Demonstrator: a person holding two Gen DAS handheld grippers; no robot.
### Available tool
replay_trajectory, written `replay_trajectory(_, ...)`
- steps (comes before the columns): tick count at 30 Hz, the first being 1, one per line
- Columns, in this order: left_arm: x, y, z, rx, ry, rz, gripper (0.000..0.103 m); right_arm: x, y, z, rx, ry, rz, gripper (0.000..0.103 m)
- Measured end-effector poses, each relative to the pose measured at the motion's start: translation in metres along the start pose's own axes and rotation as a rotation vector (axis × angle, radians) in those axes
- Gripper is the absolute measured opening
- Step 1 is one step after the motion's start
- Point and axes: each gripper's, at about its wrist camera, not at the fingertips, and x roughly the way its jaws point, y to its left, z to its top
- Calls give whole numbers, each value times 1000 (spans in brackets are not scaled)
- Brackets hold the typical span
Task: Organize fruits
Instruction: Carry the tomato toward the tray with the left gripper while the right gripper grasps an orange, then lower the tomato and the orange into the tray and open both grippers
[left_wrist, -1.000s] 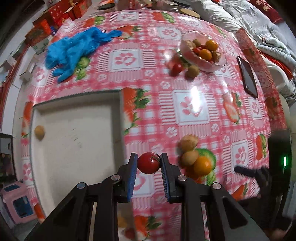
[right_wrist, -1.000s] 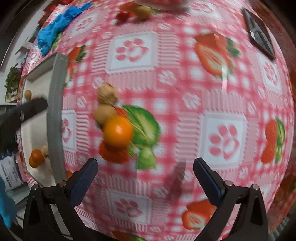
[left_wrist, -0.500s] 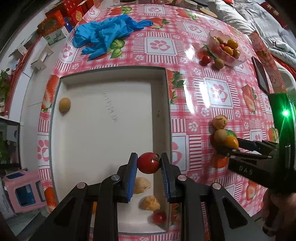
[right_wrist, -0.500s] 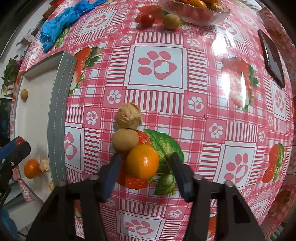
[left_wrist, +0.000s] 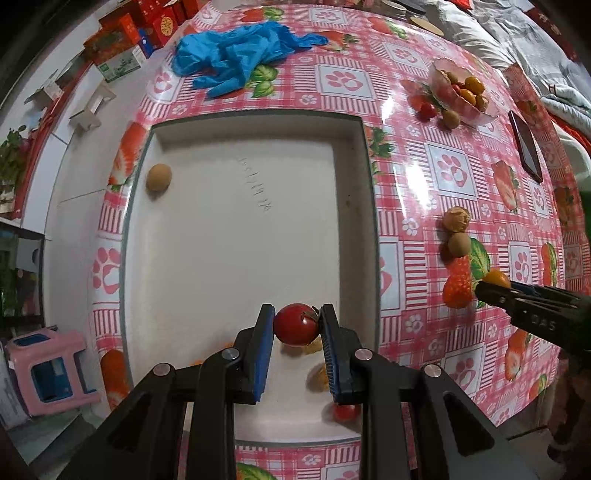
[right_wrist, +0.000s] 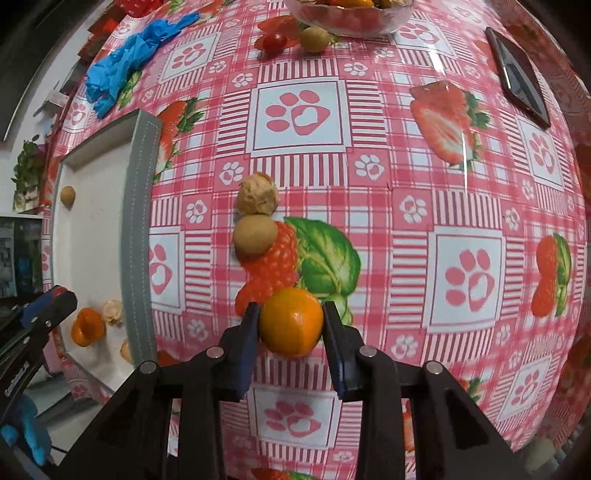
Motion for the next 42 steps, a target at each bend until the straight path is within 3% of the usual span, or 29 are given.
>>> replay_trajectory(3,-2,8,-4,-7,-4,2,27,-12,15,-12,-17,-8,10,36)
replay_trajectory(11,-5,29,-11,-34,-8,7,27,-3,49,18,-89,-19,39,36)
replay_trajectory(26,1,59,-18,-57,8,25,27,-15,116,17,-199,-11,102,36)
replay_trajectory(42,13,69,-14,-54,35,22,26,-1,133,17,-233,37,101,36)
